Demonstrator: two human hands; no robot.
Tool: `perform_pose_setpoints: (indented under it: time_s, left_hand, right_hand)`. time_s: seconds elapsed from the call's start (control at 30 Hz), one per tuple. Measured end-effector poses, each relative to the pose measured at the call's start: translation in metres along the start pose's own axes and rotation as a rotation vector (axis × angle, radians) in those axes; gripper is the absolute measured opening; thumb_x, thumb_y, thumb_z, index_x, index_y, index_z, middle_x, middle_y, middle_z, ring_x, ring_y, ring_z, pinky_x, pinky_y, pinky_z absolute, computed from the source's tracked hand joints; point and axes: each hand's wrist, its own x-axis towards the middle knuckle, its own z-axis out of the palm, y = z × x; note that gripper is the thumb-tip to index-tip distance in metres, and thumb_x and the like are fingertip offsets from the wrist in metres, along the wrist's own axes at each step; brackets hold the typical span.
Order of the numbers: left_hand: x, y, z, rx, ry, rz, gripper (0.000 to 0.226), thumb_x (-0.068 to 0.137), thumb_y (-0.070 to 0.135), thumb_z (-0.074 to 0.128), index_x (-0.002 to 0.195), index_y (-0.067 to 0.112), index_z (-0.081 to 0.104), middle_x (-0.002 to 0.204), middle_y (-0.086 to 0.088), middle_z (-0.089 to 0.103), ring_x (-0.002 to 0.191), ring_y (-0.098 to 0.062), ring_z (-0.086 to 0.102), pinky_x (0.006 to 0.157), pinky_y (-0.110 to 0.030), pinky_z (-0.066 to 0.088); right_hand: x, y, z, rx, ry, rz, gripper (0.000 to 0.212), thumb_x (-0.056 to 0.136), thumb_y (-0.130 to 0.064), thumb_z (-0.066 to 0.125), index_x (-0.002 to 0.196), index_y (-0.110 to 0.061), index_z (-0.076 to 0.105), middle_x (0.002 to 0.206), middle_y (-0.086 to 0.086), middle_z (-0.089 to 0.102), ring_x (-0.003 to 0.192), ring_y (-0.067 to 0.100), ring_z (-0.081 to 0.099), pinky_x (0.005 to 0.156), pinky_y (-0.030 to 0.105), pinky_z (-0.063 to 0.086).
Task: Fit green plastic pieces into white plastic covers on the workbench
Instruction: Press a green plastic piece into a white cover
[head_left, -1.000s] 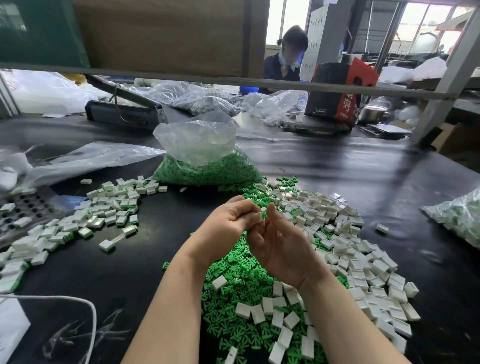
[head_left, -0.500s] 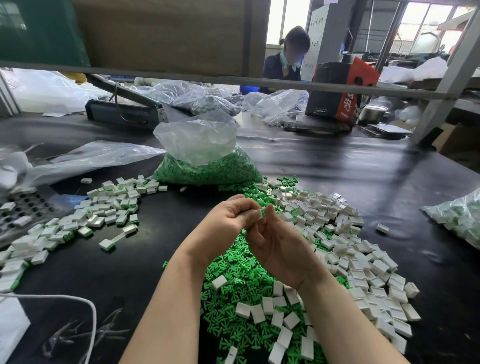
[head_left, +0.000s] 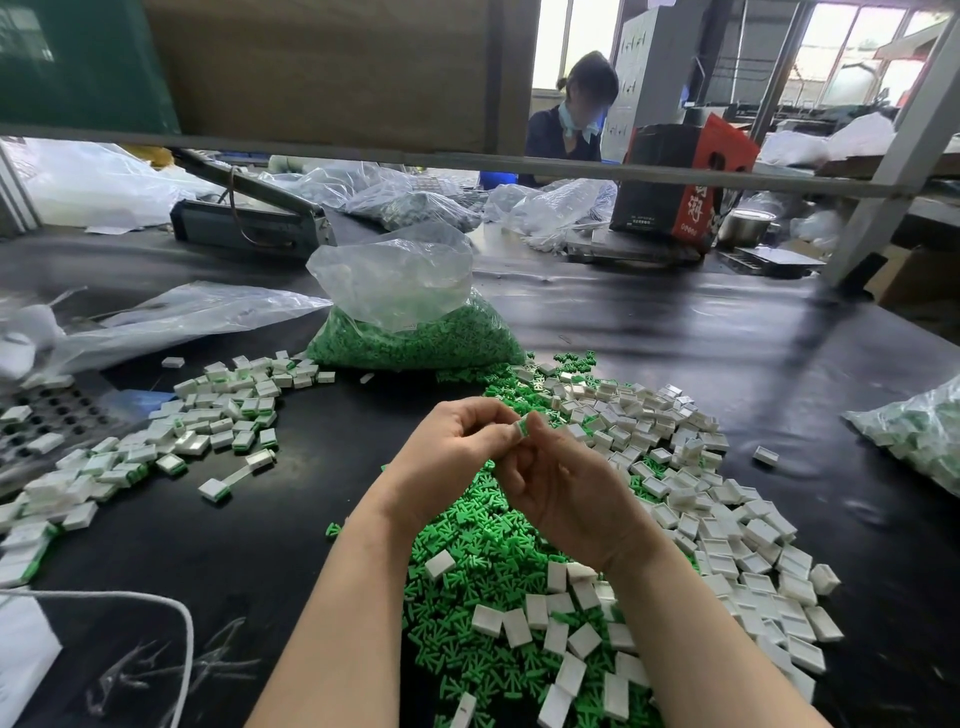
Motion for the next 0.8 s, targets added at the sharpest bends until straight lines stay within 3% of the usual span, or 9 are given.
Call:
perform_pose_setpoints:
  time_s: [0.1,0.23,0.37,0.47,0.53,0.6,0.7,0.8]
  left_hand:
    - [0.0001,0.0015,0.0034,-0.008,0.016,0.004,0.023,0.08,0.019,0.055,0.087,0.0,0.066,0.065,-0.01,0.061,0.068,-0.021,0.057,0.083,-0.049,0.051]
    - [0.0015,-0.0015,0.0054,0.009,0.043,0.006,0.023,0.076,0.018,0.051,0.081,0.001,0.065,0.065,-0.018,0.056,0.066,-0.026,0.052,0.073,-0.053,0.049]
    - [0.0027,-0.0039,0.0076,0.024,0.061,-0.023,0.019,0.073,0.018,0.05,0.073,0.004,0.063,0.055,-0.007,0.059,0.054,-0.016,0.055,0.053,-0.021,0.042]
    - [0.0038,-0.0049,0.0087,0.019,0.072,-0.036,0.017,0.071,0.018,0.051,0.069,0.005,0.063,0.05,-0.003,0.06,0.047,-0.012,0.055,0.048,-0.014,0.04]
    - [0.0049,-0.0054,0.0097,0.008,0.086,-0.039,0.017,0.07,0.018,0.052,0.067,0.005,0.063,0.049,-0.005,0.06,0.046,-0.012,0.055,0.047,-0.013,0.04]
    - [0.0059,-0.0056,0.0105,-0.002,0.104,-0.045,0.017,0.068,0.02,0.053,0.066,0.007,0.064,0.051,-0.005,0.06,0.047,-0.013,0.055,0.047,-0.014,0.04]
    - [0.0073,-0.007,0.0098,0.013,0.125,-0.055,0.022,0.062,0.029,0.056,0.066,0.008,0.063,0.06,-0.011,0.053,0.058,-0.02,0.048,0.052,-0.024,0.038]
    - [0.0068,-0.0061,0.009,0.009,0.134,-0.051,0.026,0.06,0.032,0.057,0.068,0.007,0.061,0.066,-0.012,0.045,0.064,-0.021,0.038,0.059,-0.034,0.032]
  right_hand:
    - [-0.0005,-0.0012,-0.0046,-0.044,-0.01,-0.002,0.024,0.086,-0.035,0.063,0.094,-0.013,0.069,0.075,0.002,0.059,0.066,0.008,0.057,0.064,0.016,0.047]
    - [-0.0003,-0.0017,-0.0067,-0.148,-0.025,-0.011,0.032,0.085,-0.037,0.064,0.104,-0.011,0.066,0.079,0.003,0.057,0.072,0.01,0.052,0.068,0.021,0.041]
    - [-0.001,-0.0007,-0.0061,-0.238,-0.02,-0.036,0.028,0.086,-0.033,0.064,0.106,-0.015,0.069,0.085,0.004,0.056,0.077,0.013,0.048,0.071,0.026,0.034]
    - [-0.0013,0.0001,-0.005,-0.341,-0.02,-0.069,0.025,0.091,-0.031,0.058,0.108,-0.013,0.065,0.08,-0.001,0.059,0.072,0.012,0.045,0.064,0.03,0.026]
    - [-0.0009,0.0007,-0.0044,-0.406,0.003,-0.093,0.03,0.092,-0.032,0.056,0.11,-0.008,0.062,0.074,-0.001,0.057,0.067,0.014,0.042,0.061,0.033,0.022]
    - [-0.0004,0.0014,-0.0043,-0.419,0.033,-0.112,0.037,0.092,-0.032,0.056,0.112,0.0,0.059,0.08,0.01,0.053,0.073,0.024,0.042,0.064,0.033,0.024]
    - [0.0,0.0025,-0.0032,-0.377,0.047,-0.12,0.033,0.09,-0.03,0.058,0.111,-0.004,0.062,0.106,0.014,0.047,0.1,0.028,0.038,0.084,0.039,0.031]
    - [0.0005,0.0026,-0.0008,-0.357,0.045,-0.115,0.028,0.09,-0.03,0.059,0.109,-0.011,0.067,0.112,0.012,0.045,0.106,0.026,0.035,0.093,0.044,0.027]
